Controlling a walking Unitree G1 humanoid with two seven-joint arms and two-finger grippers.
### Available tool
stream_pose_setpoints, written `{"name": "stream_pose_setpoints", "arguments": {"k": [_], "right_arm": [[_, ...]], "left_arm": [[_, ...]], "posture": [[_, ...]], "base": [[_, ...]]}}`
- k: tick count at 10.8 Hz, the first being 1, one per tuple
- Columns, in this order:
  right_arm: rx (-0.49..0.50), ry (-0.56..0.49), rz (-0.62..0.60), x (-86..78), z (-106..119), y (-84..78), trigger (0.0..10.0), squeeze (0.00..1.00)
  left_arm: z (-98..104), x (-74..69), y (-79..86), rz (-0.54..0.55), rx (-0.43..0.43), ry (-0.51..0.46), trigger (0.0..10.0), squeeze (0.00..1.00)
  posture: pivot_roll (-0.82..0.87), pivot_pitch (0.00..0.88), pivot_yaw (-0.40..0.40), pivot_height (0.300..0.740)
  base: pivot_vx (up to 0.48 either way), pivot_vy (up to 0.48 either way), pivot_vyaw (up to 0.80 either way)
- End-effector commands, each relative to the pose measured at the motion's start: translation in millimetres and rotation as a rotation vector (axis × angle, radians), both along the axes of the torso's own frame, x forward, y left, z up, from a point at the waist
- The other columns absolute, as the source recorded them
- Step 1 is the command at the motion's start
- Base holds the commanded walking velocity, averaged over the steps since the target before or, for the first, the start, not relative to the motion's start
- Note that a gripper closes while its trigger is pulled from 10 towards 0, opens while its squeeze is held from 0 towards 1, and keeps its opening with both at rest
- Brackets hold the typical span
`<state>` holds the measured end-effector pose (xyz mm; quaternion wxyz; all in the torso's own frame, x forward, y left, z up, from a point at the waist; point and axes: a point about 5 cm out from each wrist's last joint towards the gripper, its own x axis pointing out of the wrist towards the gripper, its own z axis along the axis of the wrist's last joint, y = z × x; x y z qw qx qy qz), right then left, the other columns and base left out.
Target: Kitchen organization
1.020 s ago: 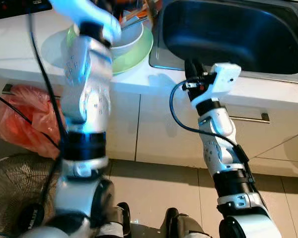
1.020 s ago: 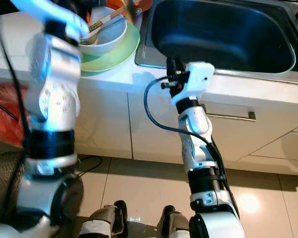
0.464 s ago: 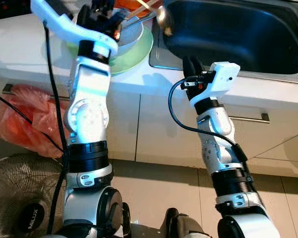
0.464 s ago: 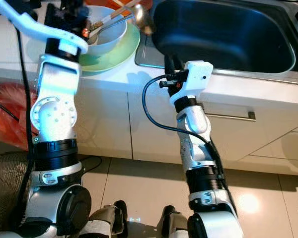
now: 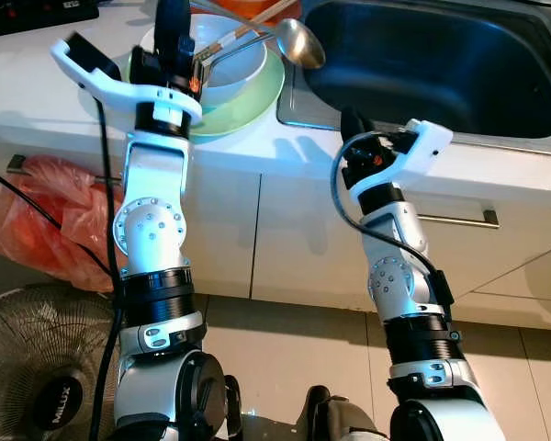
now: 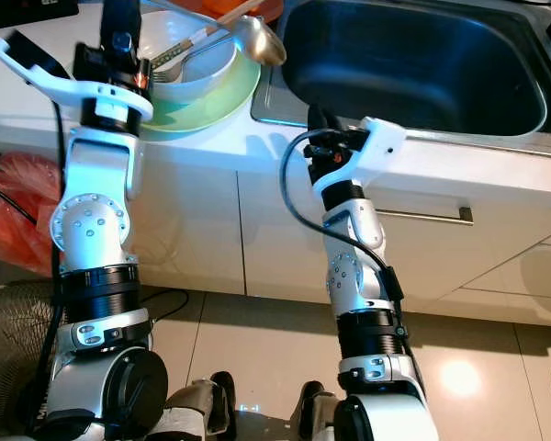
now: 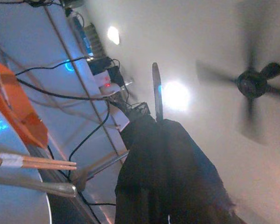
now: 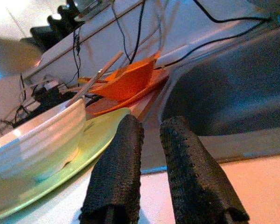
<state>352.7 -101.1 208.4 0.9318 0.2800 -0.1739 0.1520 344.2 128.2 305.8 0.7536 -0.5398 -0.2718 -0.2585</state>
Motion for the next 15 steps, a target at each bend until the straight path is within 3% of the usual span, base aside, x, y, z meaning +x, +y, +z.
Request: {"name": "stream_pose_setpoints", "arguments": {"k": [1,2,3,4,7,10,14,15], "right_arm": [[0.040,-0.013,0.003,-1.3,5.2,-4.1,10.0,0.00],[0.253,0.036,0.077,-0.6,7.0,-5.5,10.0,0.00],[0.320,0.044,0.105,-0.7,8.6,-5.4,10.0,0.00],[0.474,0.037,0.197,-3.3,15.7,-5.2,10.0,0.00],[0.593,-0.004,0.343,-10.2,29.3,-0.8,10.0,0.00],[0.578,-0.022,0.477,-18.8,39.3,9.7,10.0,0.00],[0.578,-0.023,0.503,-22.6,40.3,8.8,10.0,0.00],[0.565,-0.007,0.471,-20.7,37.3,7.3,10.0,0.80]], "left_arm": [[-13.3,-1.9,-18.7,-0.076,-0.074,0.031,10.0,0.00],[-15.0,-2.0,-28.6,-0.133,-0.100,0.029,10.0,0.00],[-16.8,-1.6,-31.9,-0.147,-0.104,0.036,10.0,0.00],[-25.4,-0.9,-42.8,-0.180,-0.111,0.069,10.0,0.00],[-30.9,-1.7,-54.5,-0.222,-0.094,0.088,10.0,0.00],[-34.6,-1.7,-67.2,-0.256,-0.076,0.108,10.0,0.00],[-33.6,-2.6,-68.4,-0.259,-0.072,0.105,10.0,0.00],[-33.9,-2.9,-69.0,-0.261,-0.069,0.105,10.0,0.00]], "posture": [[0.15,0.187,-0.037,0.740],[0.15,0.194,-0.039,0.740],[0.14,0.197,-0.037,0.740],[0.13,0.202,-0.039,0.740],[0.13,0.208,-0.040,0.740],[0.14,0.210,-0.043,0.740],[0.14,0.211,-0.042,0.740],[0.14,0.212,-0.044,0.740]], "base": [[0.000,0.000,0.00],[0.000,0.000,0.00],[0.000,0.000,0.00],[0.000,0.000,0.00],[0.000,0.000,0.00],[0.000,0.000,0.00],[0.000,0.000,0.00],[0.000,0.000,0.00]]}}
